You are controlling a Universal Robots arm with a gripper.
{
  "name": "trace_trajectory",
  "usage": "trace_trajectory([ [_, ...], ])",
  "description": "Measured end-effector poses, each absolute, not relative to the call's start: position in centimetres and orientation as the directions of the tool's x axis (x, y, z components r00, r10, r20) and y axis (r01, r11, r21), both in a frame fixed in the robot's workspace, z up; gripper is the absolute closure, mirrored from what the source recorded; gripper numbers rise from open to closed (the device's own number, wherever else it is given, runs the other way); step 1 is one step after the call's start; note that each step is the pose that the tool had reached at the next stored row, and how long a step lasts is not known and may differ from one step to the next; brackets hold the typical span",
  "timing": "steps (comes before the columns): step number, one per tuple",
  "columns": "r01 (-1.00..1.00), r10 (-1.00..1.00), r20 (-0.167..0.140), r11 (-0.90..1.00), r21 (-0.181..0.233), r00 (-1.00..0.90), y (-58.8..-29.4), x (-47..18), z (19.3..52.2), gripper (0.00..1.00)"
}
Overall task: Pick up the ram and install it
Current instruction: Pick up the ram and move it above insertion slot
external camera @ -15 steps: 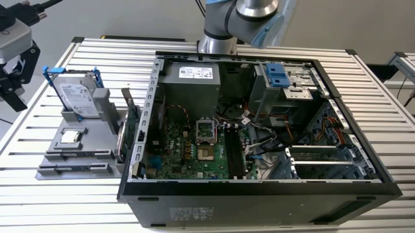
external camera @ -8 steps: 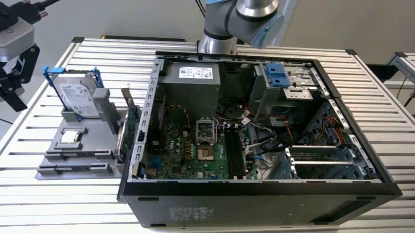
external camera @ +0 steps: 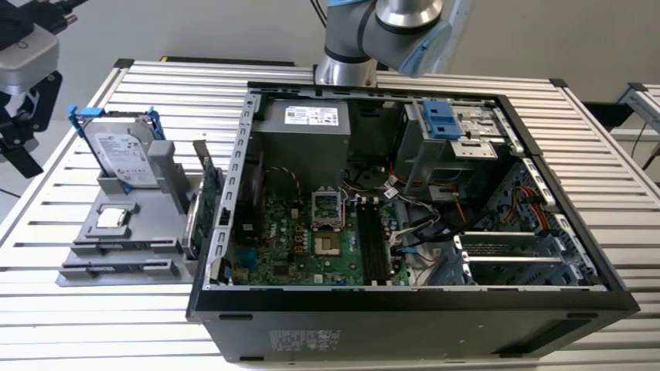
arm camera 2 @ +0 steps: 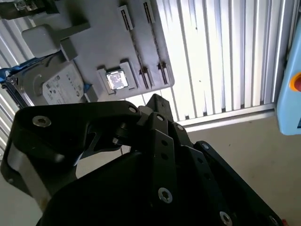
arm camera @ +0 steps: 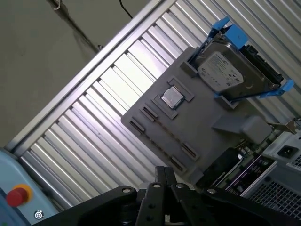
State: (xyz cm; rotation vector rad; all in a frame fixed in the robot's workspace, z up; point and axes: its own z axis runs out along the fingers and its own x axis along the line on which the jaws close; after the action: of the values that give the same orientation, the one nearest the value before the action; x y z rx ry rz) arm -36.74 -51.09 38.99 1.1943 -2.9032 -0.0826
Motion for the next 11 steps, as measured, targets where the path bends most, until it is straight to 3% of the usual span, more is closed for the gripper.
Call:
trace_trajectory([
  [11,-0.767,-0.767,-0.019,0.64,0.049,-0.642,-51.09,-36.74,38.99,1.0],
])
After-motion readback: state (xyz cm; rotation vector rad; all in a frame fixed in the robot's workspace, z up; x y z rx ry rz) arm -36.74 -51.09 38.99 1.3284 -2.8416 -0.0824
